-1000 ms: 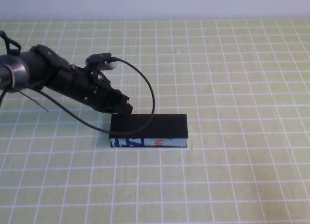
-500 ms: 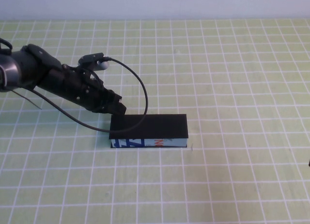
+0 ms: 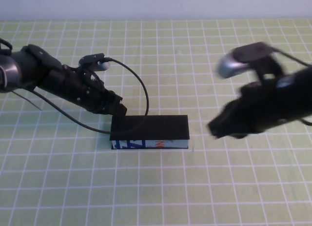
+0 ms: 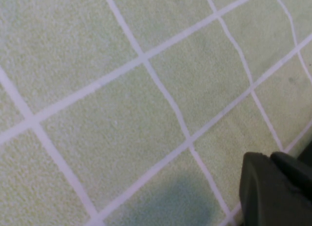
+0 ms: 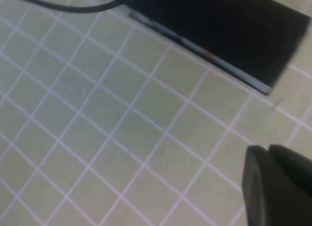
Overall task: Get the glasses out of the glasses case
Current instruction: Pick up the glasses from the glasses case
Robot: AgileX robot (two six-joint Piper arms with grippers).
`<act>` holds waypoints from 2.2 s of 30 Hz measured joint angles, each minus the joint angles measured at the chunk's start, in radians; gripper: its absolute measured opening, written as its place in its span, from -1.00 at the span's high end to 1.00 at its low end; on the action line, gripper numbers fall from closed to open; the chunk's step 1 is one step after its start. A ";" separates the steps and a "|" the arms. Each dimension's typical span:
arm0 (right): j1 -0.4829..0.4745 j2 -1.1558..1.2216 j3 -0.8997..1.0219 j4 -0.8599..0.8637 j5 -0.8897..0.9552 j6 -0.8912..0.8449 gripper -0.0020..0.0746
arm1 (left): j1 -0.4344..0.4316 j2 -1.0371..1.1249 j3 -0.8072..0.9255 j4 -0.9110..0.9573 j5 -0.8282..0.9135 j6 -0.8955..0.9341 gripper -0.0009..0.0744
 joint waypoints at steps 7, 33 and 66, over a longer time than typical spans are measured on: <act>0.283 0.263 -0.224 -0.309 -0.030 -0.049 0.99 | 0.000 0.000 0.000 0.001 0.000 0.000 0.99; 0.333 0.530 -0.301 -0.495 -0.320 -0.281 0.05 | 0.000 0.000 0.000 0.002 -0.002 0.000 0.99; 0.338 0.562 -0.337 -0.612 -0.325 -0.215 0.89 | 0.002 0.000 -0.008 -0.004 -0.010 0.002 0.99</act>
